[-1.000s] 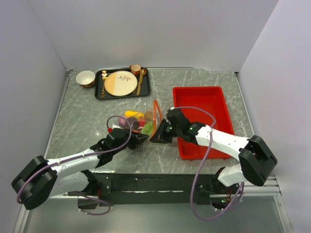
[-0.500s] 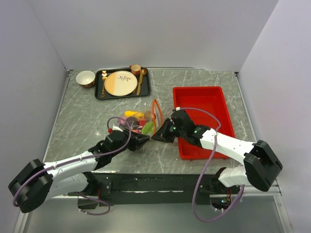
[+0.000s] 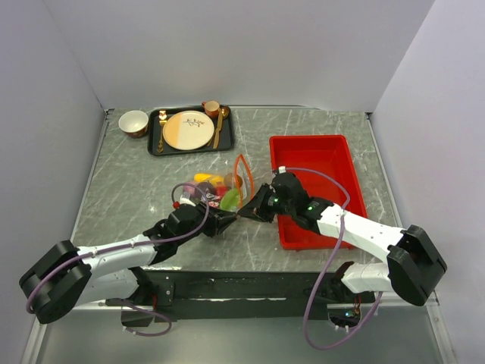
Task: Place the food in the zip-top bag and seal the zipper
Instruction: Zip the zipper food storage bag at the center of the board.
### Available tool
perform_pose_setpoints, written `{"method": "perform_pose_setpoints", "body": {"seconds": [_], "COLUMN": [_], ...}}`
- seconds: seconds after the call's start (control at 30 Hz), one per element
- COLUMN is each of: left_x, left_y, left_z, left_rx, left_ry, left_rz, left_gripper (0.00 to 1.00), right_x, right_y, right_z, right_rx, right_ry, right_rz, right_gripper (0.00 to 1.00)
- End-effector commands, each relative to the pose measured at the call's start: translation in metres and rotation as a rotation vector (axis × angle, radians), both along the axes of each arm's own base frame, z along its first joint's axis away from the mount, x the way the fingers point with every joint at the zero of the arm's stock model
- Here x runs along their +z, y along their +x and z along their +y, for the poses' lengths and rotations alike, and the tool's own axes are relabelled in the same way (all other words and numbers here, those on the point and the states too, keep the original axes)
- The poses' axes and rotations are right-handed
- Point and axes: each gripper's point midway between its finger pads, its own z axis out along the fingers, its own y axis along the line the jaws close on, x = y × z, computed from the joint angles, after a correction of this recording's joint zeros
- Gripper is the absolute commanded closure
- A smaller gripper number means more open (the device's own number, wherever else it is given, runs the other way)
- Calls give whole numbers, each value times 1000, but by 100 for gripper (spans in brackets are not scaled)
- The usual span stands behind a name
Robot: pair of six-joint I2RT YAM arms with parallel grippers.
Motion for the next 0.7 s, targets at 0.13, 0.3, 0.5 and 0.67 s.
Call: {"method": "perform_pose_setpoints", "body": {"seconds": [0.13, 0.3, 0.5, 0.67], "left_x": [22, 21, 30, 36], "left_y": [3, 2, 8, 11], "left_z": [7, 13, 9, 1], "left_rx": [51, 79, 93, 76], "left_ry": [-84, -104, -138, -164], "left_rz": [-66, -71, -100, -112], "left_gripper": [59, 53, 53, 56], "right_x": [22, 24, 25, 25], "right_y": [5, 3, 2, 0], "right_z": [1, 5, 3, 3], "right_rx": [-8, 6, 6, 14], "right_ry": [63, 82, 81, 78], "right_rz": [-58, -51, -47, -54], "right_gripper": [89, 89, 89, 89]}}
